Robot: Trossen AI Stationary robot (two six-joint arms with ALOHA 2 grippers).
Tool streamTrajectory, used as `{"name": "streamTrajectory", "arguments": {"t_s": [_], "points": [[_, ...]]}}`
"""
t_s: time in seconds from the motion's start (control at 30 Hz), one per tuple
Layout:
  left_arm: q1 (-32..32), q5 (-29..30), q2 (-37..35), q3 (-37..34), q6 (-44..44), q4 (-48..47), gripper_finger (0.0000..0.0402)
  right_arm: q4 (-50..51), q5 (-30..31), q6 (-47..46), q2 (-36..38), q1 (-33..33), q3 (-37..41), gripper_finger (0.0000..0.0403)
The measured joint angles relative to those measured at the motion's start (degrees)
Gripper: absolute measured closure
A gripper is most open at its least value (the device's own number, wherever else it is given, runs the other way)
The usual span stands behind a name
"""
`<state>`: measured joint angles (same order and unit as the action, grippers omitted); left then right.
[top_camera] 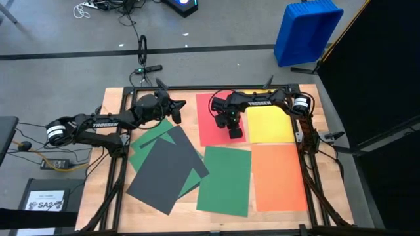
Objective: Organize paper
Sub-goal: Stack the pink colored paper on top of the pink colored papers
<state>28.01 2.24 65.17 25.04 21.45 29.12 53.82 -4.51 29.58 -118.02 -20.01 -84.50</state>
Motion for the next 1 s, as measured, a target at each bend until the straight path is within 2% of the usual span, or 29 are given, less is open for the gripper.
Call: {"name": "streamTrajectory", "arguments": {"t_s": [0.6, 1.0], "points": [[0.0, 0.0, 0.0, 0.0, 0.2, -0.4, 0.0402, -2.5, -2.2, -11.8, 0.4, -2.7, 3.6, 0.0402], [0.0, 0.0, 0.0, 0.0, 0.4, -1.0, 0.0402, -0.5, -1.2, -9.4, 0.2, -3.4, 3.6, 0.0403]]}}
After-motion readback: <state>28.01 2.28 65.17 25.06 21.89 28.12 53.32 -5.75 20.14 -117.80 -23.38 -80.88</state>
